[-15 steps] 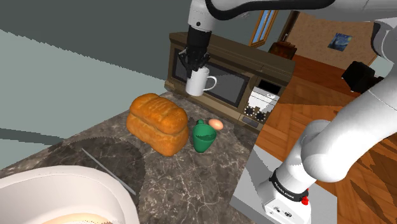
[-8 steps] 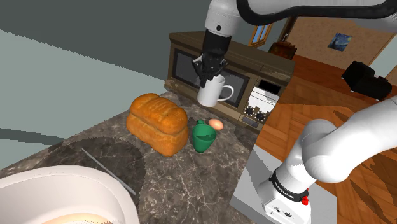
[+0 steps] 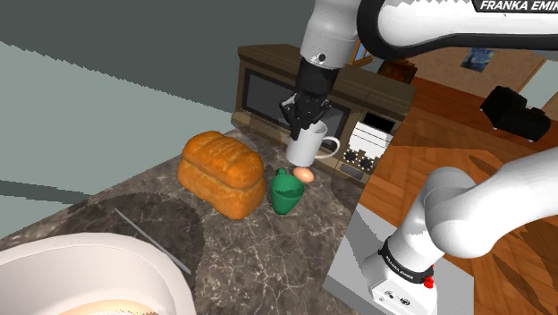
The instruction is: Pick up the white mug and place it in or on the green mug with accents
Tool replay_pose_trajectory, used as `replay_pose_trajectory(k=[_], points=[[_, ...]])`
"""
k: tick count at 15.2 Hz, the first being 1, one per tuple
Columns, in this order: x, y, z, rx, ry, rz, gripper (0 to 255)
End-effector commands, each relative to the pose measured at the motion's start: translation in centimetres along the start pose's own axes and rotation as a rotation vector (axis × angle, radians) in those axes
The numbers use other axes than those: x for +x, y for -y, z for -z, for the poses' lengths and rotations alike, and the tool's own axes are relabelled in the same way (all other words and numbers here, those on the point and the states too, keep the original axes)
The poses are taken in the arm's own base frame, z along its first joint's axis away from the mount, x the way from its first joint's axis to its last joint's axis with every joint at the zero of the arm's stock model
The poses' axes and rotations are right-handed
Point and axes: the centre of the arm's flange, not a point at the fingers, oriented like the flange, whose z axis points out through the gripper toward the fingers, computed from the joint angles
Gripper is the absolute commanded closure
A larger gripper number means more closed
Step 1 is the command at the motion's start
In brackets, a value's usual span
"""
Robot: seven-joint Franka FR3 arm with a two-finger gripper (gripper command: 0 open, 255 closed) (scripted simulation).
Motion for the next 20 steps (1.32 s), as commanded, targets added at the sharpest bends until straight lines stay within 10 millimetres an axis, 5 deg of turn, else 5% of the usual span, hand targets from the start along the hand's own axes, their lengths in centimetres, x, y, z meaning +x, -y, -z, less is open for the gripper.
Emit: replay_pose_trajectory(k=[1,15,20], points=[[0.0,0.0,-1.0,0.000,0.000,0.000,255],[-0.6,0.1,-8.5,0.000,0.000,0.000,255],[-0.6,0.1,-8.5,0.000,0.000,0.000,255]])
